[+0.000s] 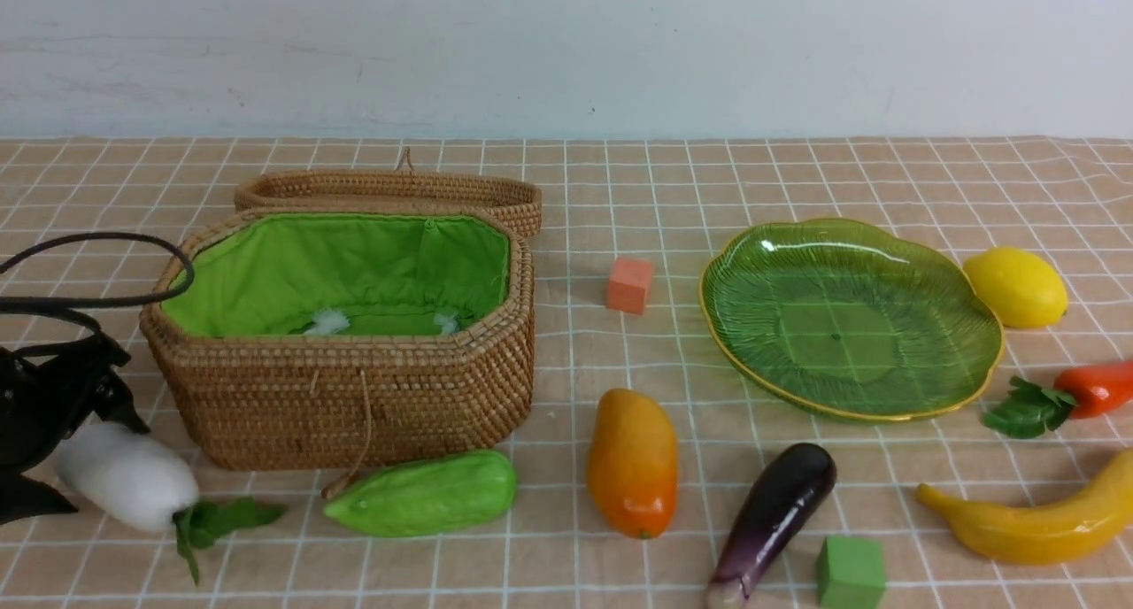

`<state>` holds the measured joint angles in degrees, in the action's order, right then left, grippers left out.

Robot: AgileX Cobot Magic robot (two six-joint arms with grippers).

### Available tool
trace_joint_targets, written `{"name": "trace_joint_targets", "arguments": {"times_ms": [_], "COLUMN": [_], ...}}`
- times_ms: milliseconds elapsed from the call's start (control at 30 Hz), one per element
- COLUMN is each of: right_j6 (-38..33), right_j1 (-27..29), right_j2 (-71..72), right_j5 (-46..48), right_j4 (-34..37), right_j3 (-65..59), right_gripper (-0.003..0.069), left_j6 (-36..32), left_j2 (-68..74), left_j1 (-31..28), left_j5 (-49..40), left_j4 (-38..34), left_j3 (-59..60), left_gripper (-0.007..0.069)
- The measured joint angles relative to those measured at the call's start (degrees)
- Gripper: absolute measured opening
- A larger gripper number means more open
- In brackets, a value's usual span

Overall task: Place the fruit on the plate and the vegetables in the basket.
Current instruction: Take a daikon with your left arm and place it on the basket on the left.

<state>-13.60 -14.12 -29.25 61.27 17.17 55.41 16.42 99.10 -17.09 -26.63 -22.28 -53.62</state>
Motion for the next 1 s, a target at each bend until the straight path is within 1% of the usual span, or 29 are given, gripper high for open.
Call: {"name": "trace_joint_targets", "arguments": {"times_ms": [33,67,167,267,367,467,533,567,600,633,667,733,767,800,833,867,900,933,1000], "right_j6": [0.0,0.1,0.1,0.1,0.1,0.1,0.1,0.1,0.1,0.1,0.1,-0.5,-0.8,-0.8,-1.1,-1.3,-1.3,-1.3,-1.3], "right_j1": [0.0,0.0,0.0,0.0,0.0,0.0,0.0,0.0,0.0,-0.1,-0.1,-0.1,-0.1,-0.1,-0.2,-0.2,-0.2,-0.2,-0.2], "right_j2": [0.0,0.0,0.0,0.0,0.0,0.0,0.0,0.0,0.0,0.0,0.0,0.0,0.0,0.0,0.0,0.0,0.0,0.0,0.0], "right_j5": [0.3,0.6,1.2,1.2,1.3,1.3,1.2,0.9,0.8,0.3,0.0,-2.1,-2.6,-2.7,-3.4,-3.8,-3.8,-3.8,-3.7], "right_j4": [0.1,0.1,0.4,0.9,1.4,1.6,1.7,1.7,1.7,1.7,1.7,1.8,1.8,1.8,1.8,1.8,1.8,1.8,1.8], "right_j3": [0.0,0.0,0.0,0.0,0.0,0.0,0.0,0.0,0.0,0.0,0.0,0.0,0.0,0.0,0.0,0.0,0.0,0.0,0.0], "right_gripper": [0.0108,0.0108,0.0108,0.0108,0.0108,0.0108,0.0108,0.0108,0.0108,0.0108,0.0108,0.0108,0.0108,0.0108,0.0108,0.0108,0.0108,0.0108,0.0108], "left_j6": [-0.1,-0.1,-0.1,-0.1,0.1,-0.3,-2.5,-4.8,-7.2,-12.0,-12.9,-27.6,-33.0,-35.7,-45.2,-51.5,-53.9,-62.2,-69.2], "left_j2": [0.4,0.6,0.6,0.6,-0.2,-4.6,-10.4,-13.8,-16.5,-20.2,-20.8,-26.4,-27.2,-27.5,-27.6,-27.3,-27.0,-25.2,-22.3], "left_j1": [0.0,0.0,0.0,0.0,0.0,0.0,0.0,0.0,0.2,0.7,0.9,4.5,6.8,7.3,11.1,14.7,15.3,19.8,24.4], "left_j5": [-0.3,-0.7,-1.7,-2.3,-3.6,-5.1,-6.0,-6.9,-7.5,-8.0,-8.2,-8.8,-8.9,-9.0,-9.1,-9.1,-9.1,-9.1,-8.1], "left_j4": [-0.1,0.1,1.3,2.6,5.4,8.5,9.1,9.1,8.9,8.4,8.3,6.1,5.0,4.5,2.7,1.8,1.5,0.9,0.6], "left_j3": [0.0,0.1,0.1,0.1,0.1,0.2,-0.1,-0.9,-1.5,-3.2,-3.9,-8.9,-11.2,-11.7,-14.8,-17.3,-17.7,-20.6,-23.4], "left_gripper": [0.0584,0.0549,0.0496,0.0496,0.0496,0.0496,0.0496,0.0496,0.0496,0.0496,0.0496,0.0496,0.0496,0.0496,0.0496,0.0496,0.0496,0.0496,0.0496]}}
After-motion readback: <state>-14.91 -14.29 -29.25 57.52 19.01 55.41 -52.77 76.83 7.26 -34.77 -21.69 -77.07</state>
